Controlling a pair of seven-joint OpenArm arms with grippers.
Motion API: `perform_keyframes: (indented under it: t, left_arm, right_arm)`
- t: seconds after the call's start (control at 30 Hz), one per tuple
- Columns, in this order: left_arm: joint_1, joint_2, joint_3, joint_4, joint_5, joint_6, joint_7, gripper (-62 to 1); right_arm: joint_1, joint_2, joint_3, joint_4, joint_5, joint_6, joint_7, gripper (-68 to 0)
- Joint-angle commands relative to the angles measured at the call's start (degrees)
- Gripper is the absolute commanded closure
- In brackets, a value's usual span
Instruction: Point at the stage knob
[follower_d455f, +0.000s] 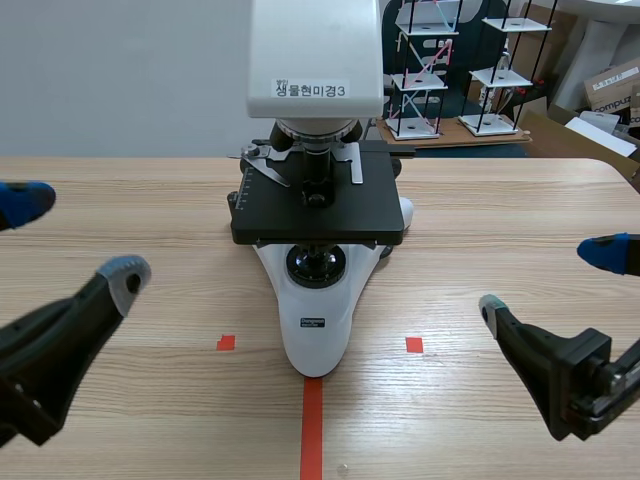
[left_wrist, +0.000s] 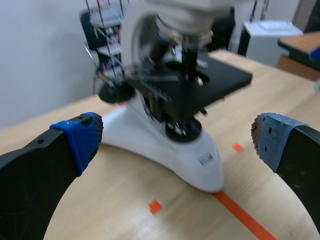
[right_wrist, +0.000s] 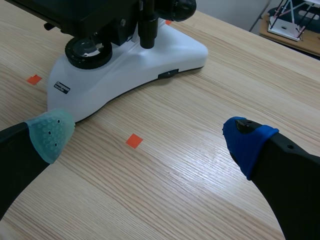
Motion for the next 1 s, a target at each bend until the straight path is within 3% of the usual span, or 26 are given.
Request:
perform_keyframes:
  t: [0.0,0.97]
  left_arm:
    - [0.87,0.76,-0.59,1.31,-1.44,0.11,-1.33,-62.3]
    - [0.52,0.79,-0.59,1.57,-0.57,0.09,-0.9,-62.3]
  right_arm:
    - [-0.13,0.59,0.44,0.76,0.39,-0.17,0.72,-67.1]
    - [-0.11,0.61,0.42,0.74,0.39,-0.35,0.94,-66.4]
